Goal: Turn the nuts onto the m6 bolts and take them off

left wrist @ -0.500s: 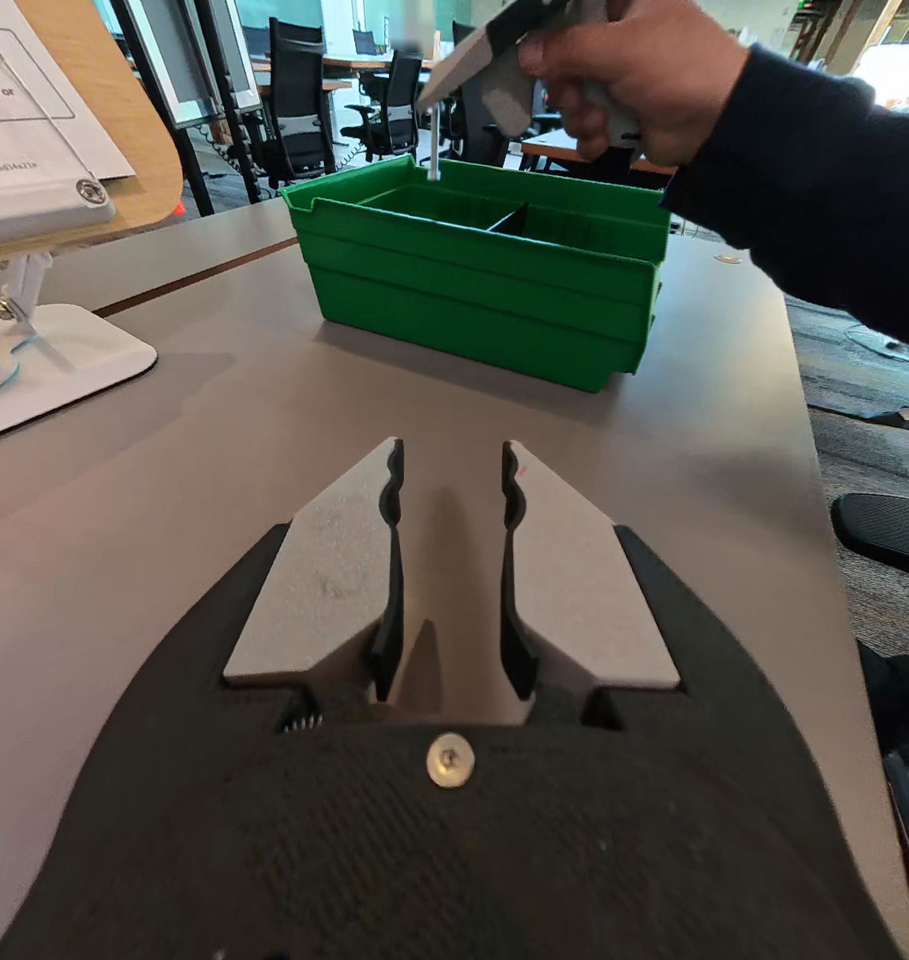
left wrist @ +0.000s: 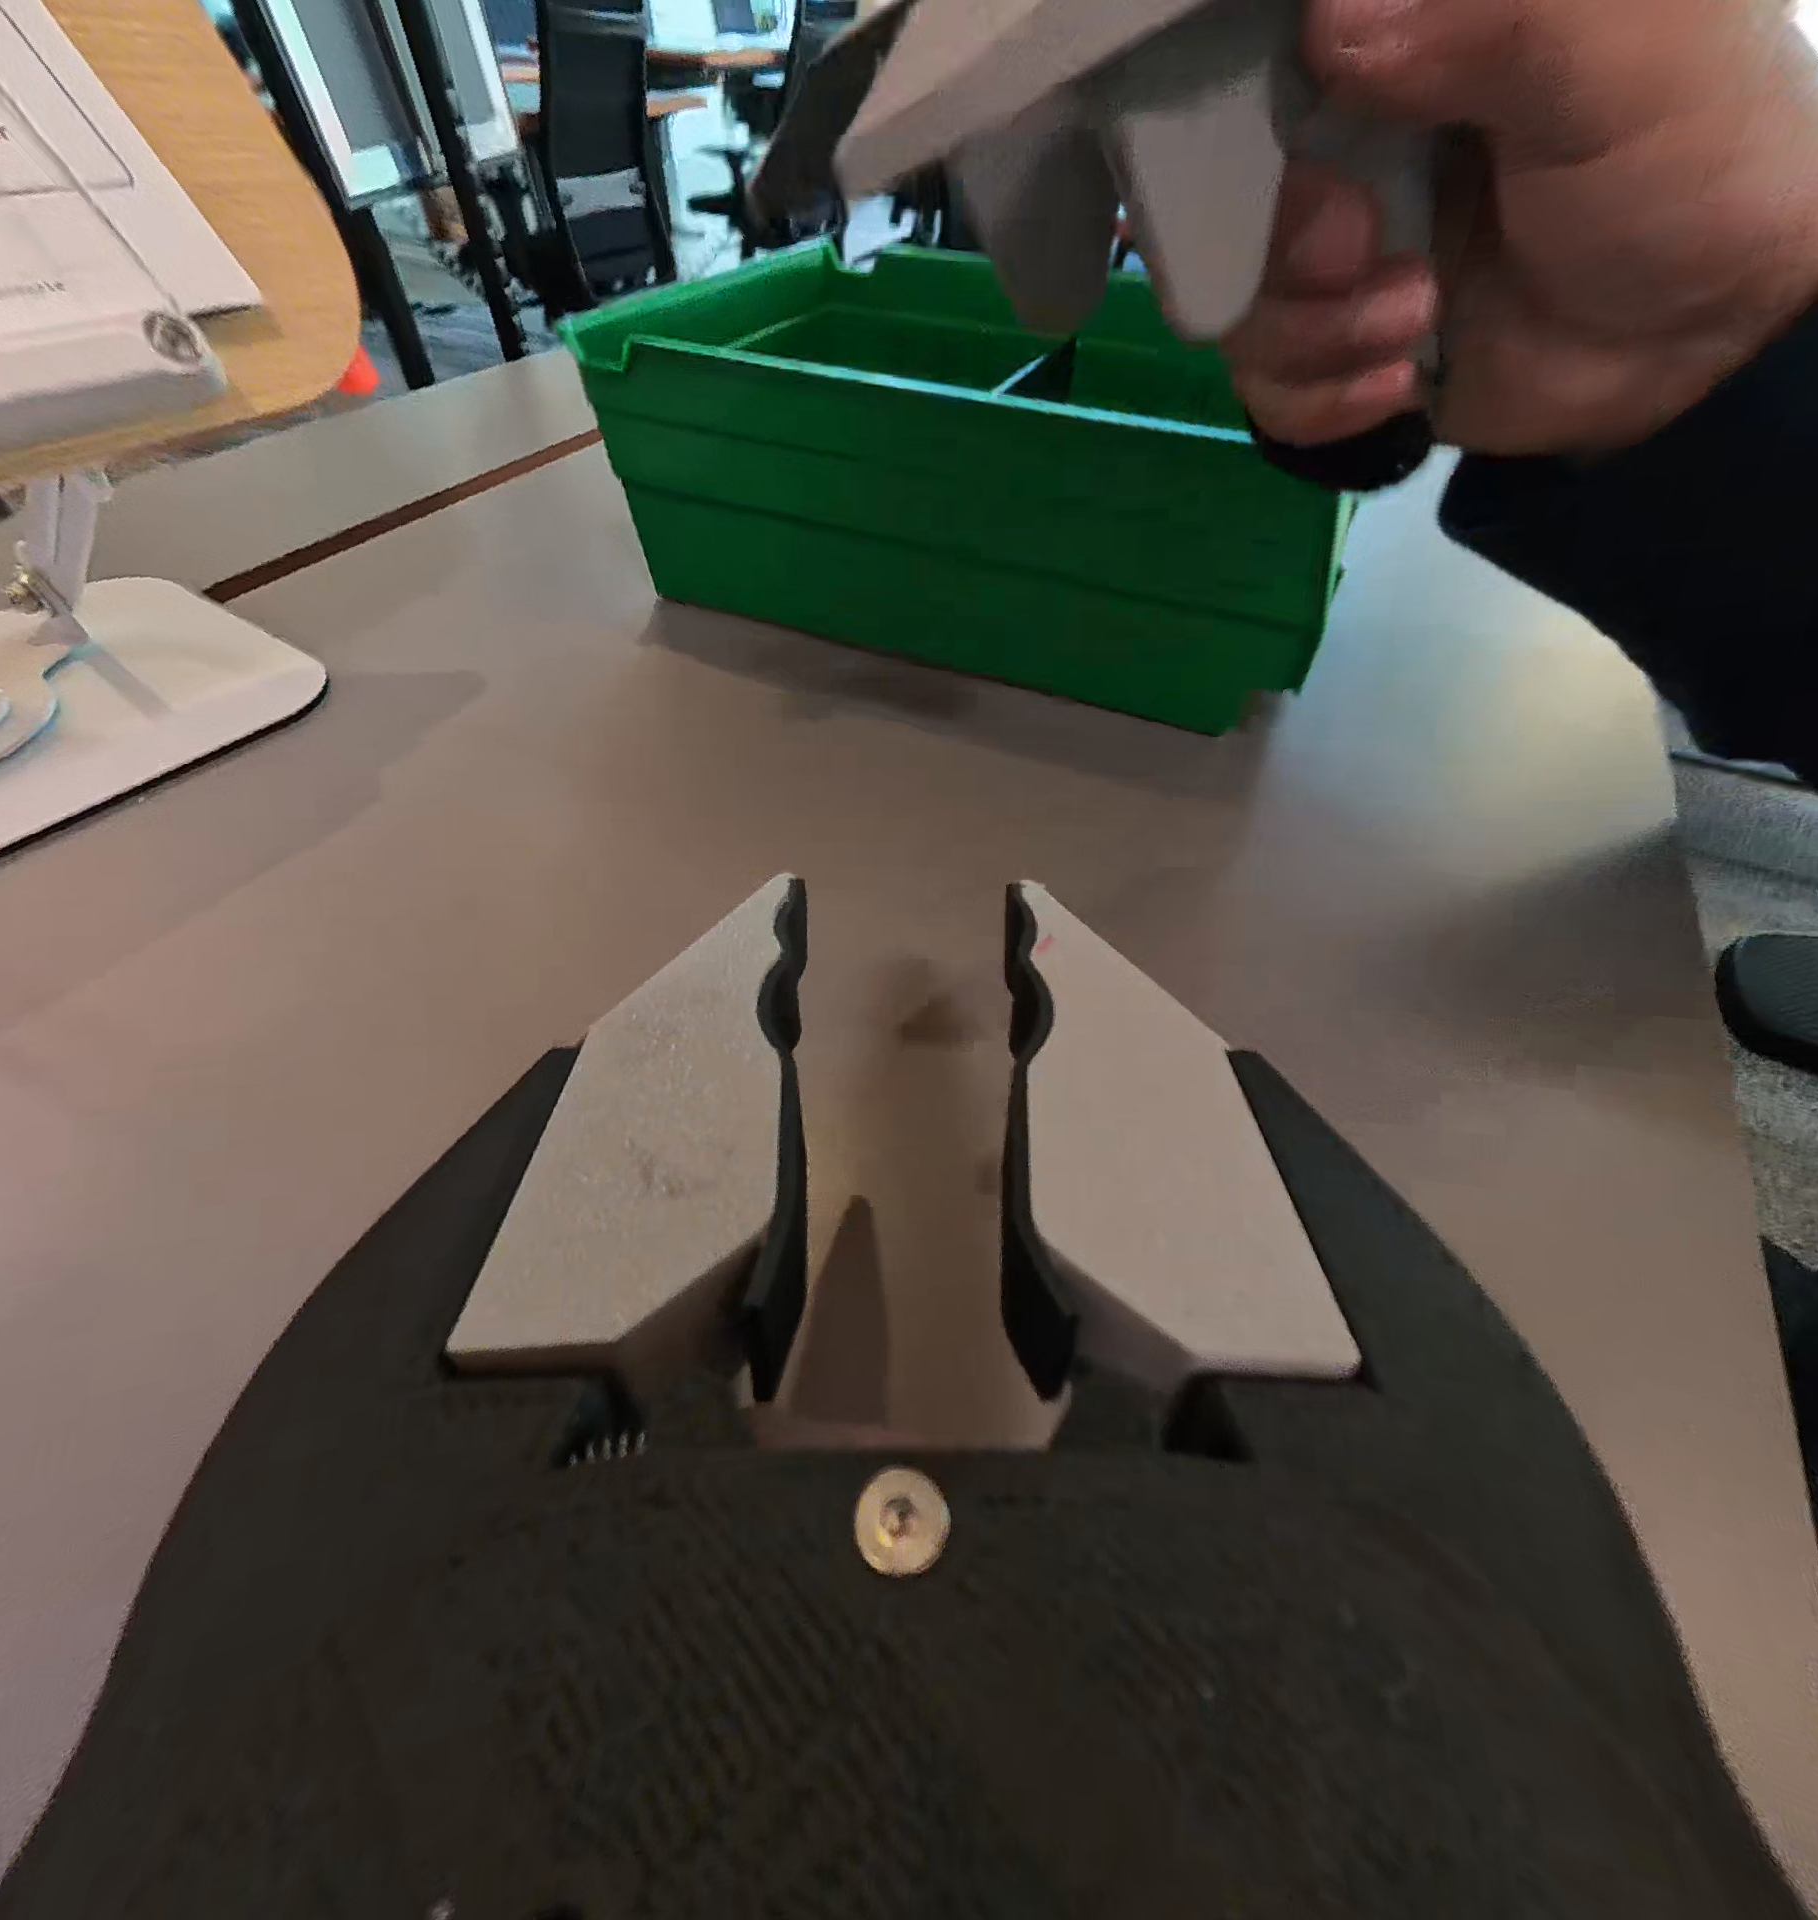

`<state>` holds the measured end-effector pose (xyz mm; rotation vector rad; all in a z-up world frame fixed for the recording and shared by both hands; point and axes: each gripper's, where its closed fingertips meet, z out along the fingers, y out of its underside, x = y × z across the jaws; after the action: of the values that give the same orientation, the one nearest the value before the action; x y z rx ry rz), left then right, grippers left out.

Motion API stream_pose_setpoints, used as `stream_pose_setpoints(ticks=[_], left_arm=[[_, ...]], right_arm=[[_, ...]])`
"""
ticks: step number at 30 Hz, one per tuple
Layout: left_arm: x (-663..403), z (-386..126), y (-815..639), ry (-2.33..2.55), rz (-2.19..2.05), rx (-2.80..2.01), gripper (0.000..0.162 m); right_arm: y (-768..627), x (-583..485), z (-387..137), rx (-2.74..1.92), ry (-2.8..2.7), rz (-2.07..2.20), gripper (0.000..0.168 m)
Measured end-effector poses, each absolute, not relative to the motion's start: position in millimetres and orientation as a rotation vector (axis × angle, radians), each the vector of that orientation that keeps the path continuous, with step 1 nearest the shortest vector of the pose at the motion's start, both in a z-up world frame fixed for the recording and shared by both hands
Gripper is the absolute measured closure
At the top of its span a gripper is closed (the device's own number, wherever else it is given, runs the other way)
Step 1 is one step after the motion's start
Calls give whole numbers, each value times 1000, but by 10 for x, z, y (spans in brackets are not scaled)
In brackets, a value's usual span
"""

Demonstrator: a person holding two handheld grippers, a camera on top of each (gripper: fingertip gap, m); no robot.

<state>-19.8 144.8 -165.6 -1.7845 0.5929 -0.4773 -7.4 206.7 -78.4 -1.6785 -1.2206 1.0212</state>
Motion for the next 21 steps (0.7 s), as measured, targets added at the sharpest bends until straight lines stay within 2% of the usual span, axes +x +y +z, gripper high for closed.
stream_pose_setpoints(ticks=[1,6,12,16,21], left_arm=[[-223,-1689,1430,570,-453,-1814,124],[-465,-1401,917,533,-373,-1850,123],[-2001,-877,385,202,-150,-2025,130],[-2976,-1351,273,12,-10,-2338,125],[-3413,-1991,228,-42,120,-2643,124]], right_arm=[[1887,-231,-900,-1659,-1260,1050,135],[1641,-655,-1403,-1534,-1337,852,134],[1549,-672,-1580,-1562,-1382,945,133],[1497,-662,-1509,-1545,-1369,988,133],[1470,-628,-1494,-1493,-1383,894,134]])
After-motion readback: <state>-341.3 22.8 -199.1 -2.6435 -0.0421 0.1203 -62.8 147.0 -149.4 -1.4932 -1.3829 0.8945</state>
